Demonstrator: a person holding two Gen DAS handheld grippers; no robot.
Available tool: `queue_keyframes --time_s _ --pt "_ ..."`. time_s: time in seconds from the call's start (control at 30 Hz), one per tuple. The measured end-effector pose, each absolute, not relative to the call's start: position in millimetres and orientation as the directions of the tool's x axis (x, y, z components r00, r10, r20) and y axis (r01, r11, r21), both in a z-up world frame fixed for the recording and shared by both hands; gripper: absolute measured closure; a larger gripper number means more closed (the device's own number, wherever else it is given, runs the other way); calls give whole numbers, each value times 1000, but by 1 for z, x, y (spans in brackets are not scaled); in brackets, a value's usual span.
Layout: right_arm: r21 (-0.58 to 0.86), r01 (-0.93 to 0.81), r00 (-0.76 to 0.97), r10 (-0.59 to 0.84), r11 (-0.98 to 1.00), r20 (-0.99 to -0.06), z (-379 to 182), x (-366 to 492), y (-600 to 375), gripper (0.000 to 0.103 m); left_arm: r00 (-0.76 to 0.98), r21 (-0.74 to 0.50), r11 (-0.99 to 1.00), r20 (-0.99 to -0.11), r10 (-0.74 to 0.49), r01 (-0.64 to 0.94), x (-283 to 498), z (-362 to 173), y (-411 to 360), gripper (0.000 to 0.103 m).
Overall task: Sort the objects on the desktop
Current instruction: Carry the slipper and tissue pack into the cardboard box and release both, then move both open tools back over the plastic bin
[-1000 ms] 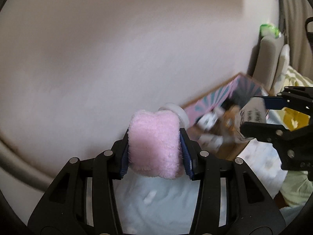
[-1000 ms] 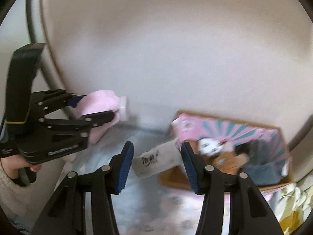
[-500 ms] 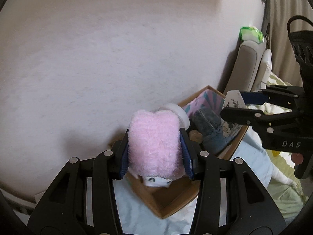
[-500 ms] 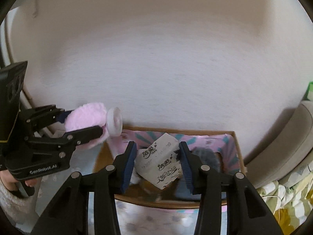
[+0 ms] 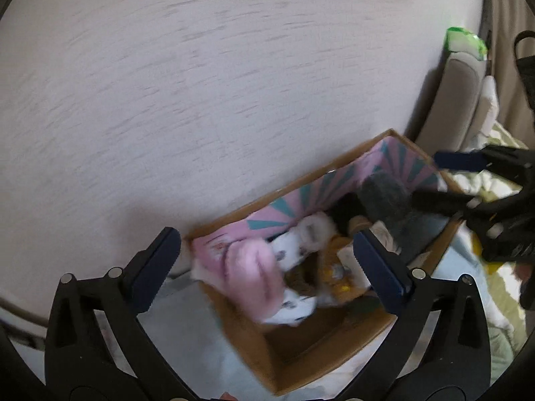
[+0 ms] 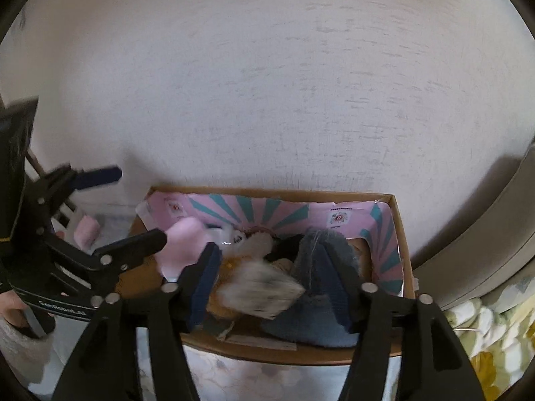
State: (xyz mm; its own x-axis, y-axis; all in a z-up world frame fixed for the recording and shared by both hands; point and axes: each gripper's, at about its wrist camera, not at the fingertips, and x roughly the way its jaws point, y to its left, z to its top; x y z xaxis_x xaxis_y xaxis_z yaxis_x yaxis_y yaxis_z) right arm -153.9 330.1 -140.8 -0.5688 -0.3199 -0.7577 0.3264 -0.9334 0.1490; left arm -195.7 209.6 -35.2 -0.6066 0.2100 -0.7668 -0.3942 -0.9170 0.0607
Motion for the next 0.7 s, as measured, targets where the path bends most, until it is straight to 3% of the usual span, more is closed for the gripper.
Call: queue_keyframes --time_s 0.1,0.7 --pt "163 312 -591 -325 -936 -738 -132 -151 334 35 -617 65 -927 -764 191 -369 -192 -32 189 0" --pt "105 387 -631 -346 -916 -695 -91 -138 277 35 -731 59 -982 -676 93 -180 -145 33 39 0"
